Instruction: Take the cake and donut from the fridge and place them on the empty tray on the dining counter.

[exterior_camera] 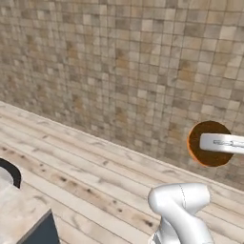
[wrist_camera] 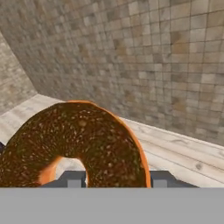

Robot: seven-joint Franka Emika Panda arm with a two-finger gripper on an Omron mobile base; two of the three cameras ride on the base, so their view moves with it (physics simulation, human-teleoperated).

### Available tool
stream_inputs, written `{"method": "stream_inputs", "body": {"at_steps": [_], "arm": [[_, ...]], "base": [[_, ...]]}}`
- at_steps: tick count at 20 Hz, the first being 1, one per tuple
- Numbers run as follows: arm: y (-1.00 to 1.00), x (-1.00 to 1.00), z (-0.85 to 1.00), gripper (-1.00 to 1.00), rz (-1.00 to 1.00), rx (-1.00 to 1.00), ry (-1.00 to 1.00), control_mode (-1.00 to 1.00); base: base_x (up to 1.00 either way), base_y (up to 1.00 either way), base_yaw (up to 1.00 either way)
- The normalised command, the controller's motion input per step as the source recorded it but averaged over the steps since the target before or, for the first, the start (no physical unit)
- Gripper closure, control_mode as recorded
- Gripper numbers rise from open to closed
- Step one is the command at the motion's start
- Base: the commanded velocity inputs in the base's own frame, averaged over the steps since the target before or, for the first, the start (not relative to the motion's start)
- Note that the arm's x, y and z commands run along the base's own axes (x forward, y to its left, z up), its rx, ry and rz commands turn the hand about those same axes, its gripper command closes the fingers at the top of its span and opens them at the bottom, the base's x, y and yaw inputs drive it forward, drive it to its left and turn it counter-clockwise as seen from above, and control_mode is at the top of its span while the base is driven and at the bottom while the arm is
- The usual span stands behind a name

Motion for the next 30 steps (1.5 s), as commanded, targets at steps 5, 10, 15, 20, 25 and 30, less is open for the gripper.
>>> {"method": "stream_inputs", "body": {"at_steps": [5, 10, 15, 20, 25, 30], "arm": [[0.0, 0.0, 0.0, 1.0, 0.0, 0.0, 0.0, 1.0], [0.0, 0.0, 0.0, 1.0, 0.0, 0.0, 0.0, 1.0], [0.0, 0.0, 0.0, 1.0, 0.0, 0.0, 0.0, 1.0], [0.0, 0.0, 0.0, 1.0, 0.0, 0.0, 0.0, 1.0], [0.0, 0.0, 0.0, 1.0, 0.0, 0.0, 0.0, 1.0], [0.0, 0.0, 0.0, 1.0, 0.0, 0.0, 0.0, 1.0]], "base": [[1.0, -0.43, 0.4], [1.0, -0.09, 0.73], [0.74, -0.04, 0.93], [0.8, -0.61, 0.65], [1.0, -0.7, 0.49], [1.0, -0.52, 0.51]]}}
